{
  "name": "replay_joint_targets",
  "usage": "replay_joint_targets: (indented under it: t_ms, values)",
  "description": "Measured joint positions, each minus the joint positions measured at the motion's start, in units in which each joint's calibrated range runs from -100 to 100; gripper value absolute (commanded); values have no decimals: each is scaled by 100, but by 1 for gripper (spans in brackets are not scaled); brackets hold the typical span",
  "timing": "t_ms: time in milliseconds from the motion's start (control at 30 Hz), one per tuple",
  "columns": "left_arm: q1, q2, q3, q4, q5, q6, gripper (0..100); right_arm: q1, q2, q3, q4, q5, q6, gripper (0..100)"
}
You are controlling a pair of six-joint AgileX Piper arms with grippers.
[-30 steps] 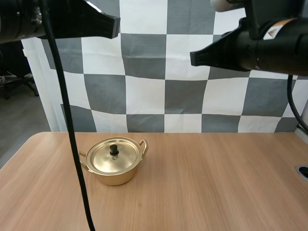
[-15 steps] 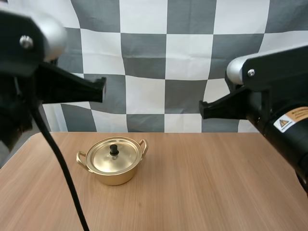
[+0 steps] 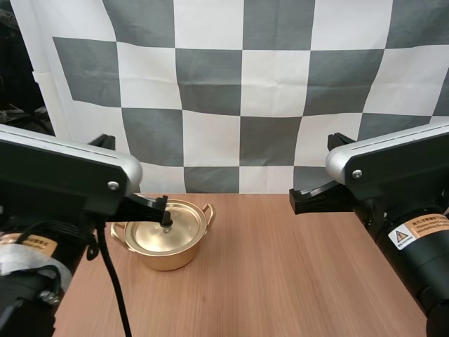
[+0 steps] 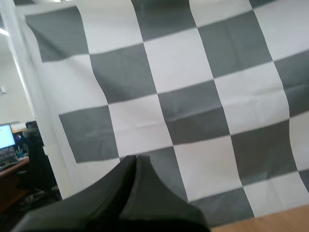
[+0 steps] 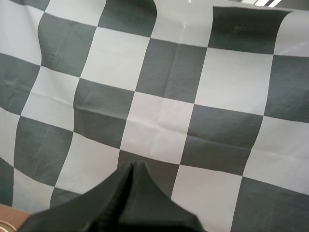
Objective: Open the pot, put the car inside, and close it
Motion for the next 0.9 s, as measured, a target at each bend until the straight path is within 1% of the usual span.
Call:
replay_joint_targets:
  t_ms: [100,167,300,367,467,600,667,733,900]
  values:
    - [0,0,337,102,67,1,0,0,0,133,-89,290,0,0]
    - [0,0,649,102,-65,-6,0,0,0,300,-221,271,0,0]
    - [0,0,1423,102,-974,-30,0,0,0,720,-246,137,0,0]
    - [0,0,1842,102,-1532,-112,0,0,0,1036,-246,-128,0,0]
    - [0,0,2344,102,-2272,-385,0,0,0,1526,-246,-889,0,0]
    - [0,0,2520,102,-3032,-809,0,0,0,2144,-121,-1700,0,0]
    - [0,0,2520,102,-3171,-981,0,-15,0,2246,-9,-1821,0,0]
    - [-8,0,2520,102,-3021,-1076,0,-50,0,2246,120,-1799,0,0]
    - [-14,0,2520,102,-2484,-1257,0,-110,0,2246,401,-1076,0,0]
